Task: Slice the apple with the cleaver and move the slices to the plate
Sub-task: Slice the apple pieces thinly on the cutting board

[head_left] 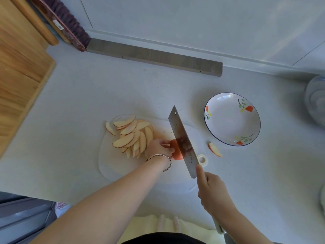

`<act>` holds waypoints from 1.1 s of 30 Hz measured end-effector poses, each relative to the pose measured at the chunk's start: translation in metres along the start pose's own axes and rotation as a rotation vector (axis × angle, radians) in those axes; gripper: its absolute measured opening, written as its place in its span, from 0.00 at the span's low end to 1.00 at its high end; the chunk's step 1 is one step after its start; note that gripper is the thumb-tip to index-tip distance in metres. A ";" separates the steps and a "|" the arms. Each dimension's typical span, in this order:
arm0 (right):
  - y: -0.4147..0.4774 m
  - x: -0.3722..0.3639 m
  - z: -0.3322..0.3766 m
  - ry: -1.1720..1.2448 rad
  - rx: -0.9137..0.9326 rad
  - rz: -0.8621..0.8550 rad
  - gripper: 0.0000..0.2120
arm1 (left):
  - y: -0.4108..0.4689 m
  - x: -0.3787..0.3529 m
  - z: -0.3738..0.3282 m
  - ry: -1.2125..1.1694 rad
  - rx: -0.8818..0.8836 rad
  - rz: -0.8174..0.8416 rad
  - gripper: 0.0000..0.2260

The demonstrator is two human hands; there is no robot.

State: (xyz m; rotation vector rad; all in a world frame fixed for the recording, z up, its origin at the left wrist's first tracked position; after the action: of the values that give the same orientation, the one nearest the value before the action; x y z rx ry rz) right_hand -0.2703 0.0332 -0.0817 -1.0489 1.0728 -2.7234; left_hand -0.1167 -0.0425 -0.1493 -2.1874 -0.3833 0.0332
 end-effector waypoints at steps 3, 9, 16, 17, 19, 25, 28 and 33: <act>0.011 -0.005 0.004 -0.007 -0.003 0.006 0.25 | 0.000 -0.001 -0.001 0.021 -0.007 0.010 0.14; 0.023 -0.016 0.001 0.011 -0.011 -0.004 0.25 | 0.000 0.000 -0.001 0.004 -0.014 -0.006 0.15; 0.017 0.004 -0.004 0.249 -0.125 0.027 0.25 | -0.001 0.002 -0.003 0.052 -0.042 -0.006 0.13; 0.015 0.005 -0.003 0.230 -0.108 0.026 0.25 | -0.001 0.002 -0.003 0.057 -0.043 -0.003 0.11; 0.013 0.006 0.001 0.188 -0.079 0.028 0.25 | -0.001 0.002 -0.002 0.059 -0.037 0.001 0.11; 0.014 0.001 0.007 0.149 -0.017 0.016 0.24 | 0.001 0.003 0.000 0.032 -0.023 -0.003 0.12; 0.016 -0.001 0.009 0.089 0.029 0.016 0.24 | 0.002 0.003 0.000 0.021 -0.019 -0.012 0.13; 0.004 -0.001 -0.001 0.066 0.002 0.004 0.23 | 0.002 0.002 0.002 0.002 -0.010 -0.017 0.15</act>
State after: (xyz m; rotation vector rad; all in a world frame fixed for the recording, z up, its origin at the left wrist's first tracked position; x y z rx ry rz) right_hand -0.2705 0.0310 -0.0852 -0.9620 1.0798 -2.7738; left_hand -0.1143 -0.0416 -0.1520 -2.1933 -0.4014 0.0203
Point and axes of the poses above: each hand's wrist, its own y-axis towards the middle knuckle, its own x-axis out of the back of the hand, z = x × y, the point moved 8 cm from there along y, towards the middle knuckle, and after that the axes turned 3 degrees about -z, right-handed, at the moved point
